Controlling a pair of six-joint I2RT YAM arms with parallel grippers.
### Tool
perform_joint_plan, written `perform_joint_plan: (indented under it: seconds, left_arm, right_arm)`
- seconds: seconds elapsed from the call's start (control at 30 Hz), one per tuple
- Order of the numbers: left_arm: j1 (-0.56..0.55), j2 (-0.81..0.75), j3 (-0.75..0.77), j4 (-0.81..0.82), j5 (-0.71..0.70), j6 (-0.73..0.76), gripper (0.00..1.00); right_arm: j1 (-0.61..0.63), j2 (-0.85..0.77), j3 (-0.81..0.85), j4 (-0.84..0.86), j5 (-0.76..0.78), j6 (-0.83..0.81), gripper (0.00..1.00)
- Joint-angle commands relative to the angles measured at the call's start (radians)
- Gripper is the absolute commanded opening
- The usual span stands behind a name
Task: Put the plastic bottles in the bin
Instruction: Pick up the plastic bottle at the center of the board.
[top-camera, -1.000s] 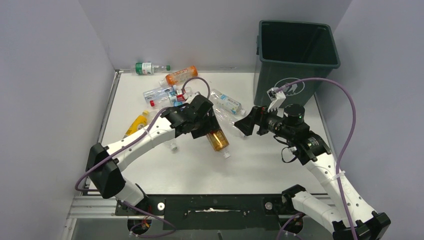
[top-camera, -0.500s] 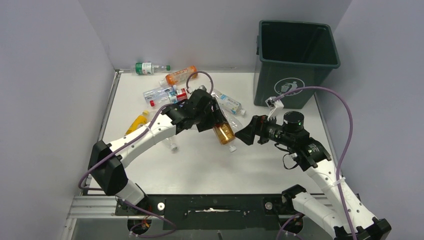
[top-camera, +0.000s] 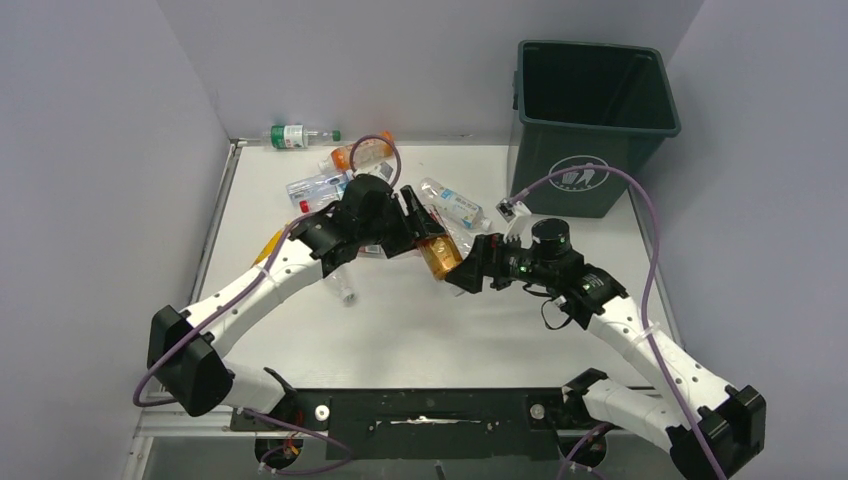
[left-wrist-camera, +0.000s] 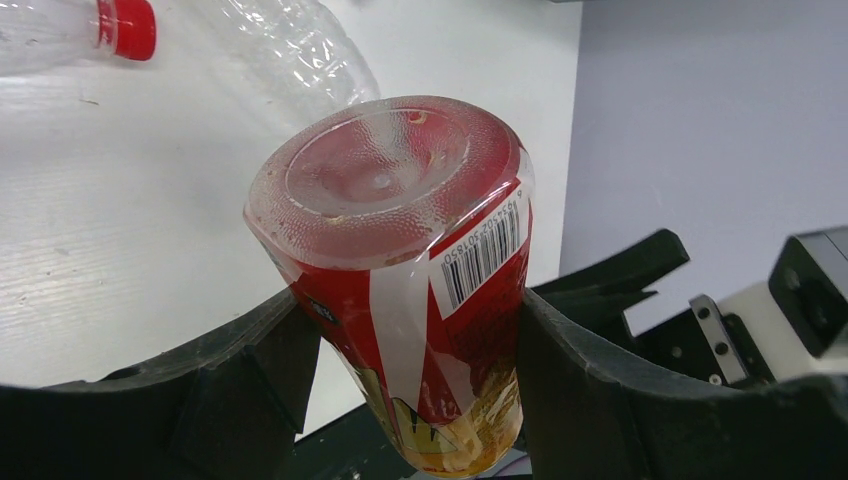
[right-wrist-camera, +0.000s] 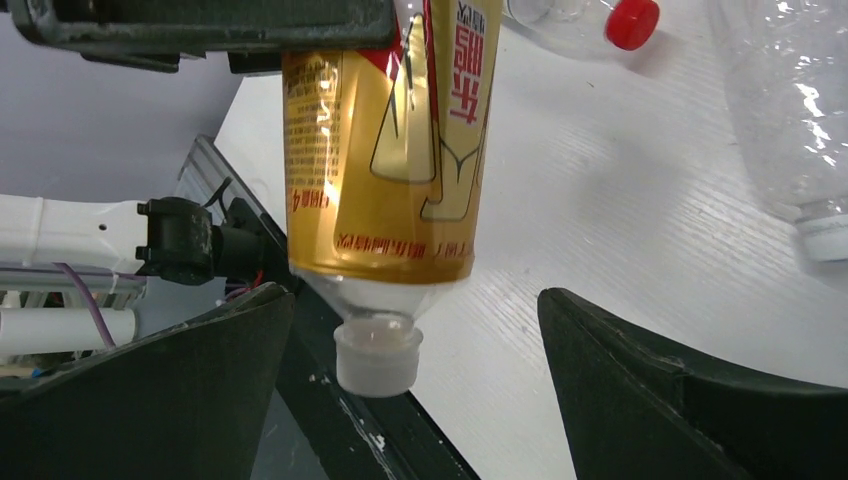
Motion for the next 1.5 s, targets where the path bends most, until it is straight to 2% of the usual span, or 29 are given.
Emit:
perform_joint_plan:
  seconds: [0.0, 0.3, 0.63, 0.97, 1.1, 1.3, 1.4, 1.47]
  left_arm:
    - [0.007, -0.074, -0.044, 0.135, 0.071, 0.013, 0.43]
    - [0.006, -0.167, -0.182, 0.268, 0.137, 0.003, 0.43]
    - [-0.001, -0.211, -0.267, 0.4, 0.188, -0.008, 0.43]
    - [-0.029, -0.221, -0.31, 0.486, 0.204, -0.02, 0.43]
    - [-0.046, -0.221, -0.321, 0.506, 0.205, -0.023, 0.44]
    - [-0.06, -0.23, -0.341, 0.539, 0.206, -0.022, 0.46]
    - [-0.06, -0.238, -0.352, 0.551, 0.204, -0.015, 0.52]
    - [-0.06, -0.241, -0.348, 0.544, 0.199, -0.003, 0.59]
  right_arm:
    - [0.023, 0.023, -0.023, 0.204, -0.034, 0.068, 1.0]
    - [0.032, 0.079, -0.043, 0.348, -0.07, 0.139, 1.0]
    - [0.058, 0.107, -0.083, 0.529, -0.107, 0.235, 0.99]
    - [0.072, 0.119, -0.11, 0.61, -0.111, 0.28, 0.94]
    - [0.072, 0.125, -0.105, 0.62, -0.112, 0.283, 0.84]
    - [0.074, 0.126, -0.102, 0.61, -0.105, 0.282, 0.58]
    - [0.075, 0.118, -0.102, 0.592, -0.095, 0.276, 0.54]
    - [0.076, 0.109, -0.096, 0.562, -0.082, 0.264, 0.52]
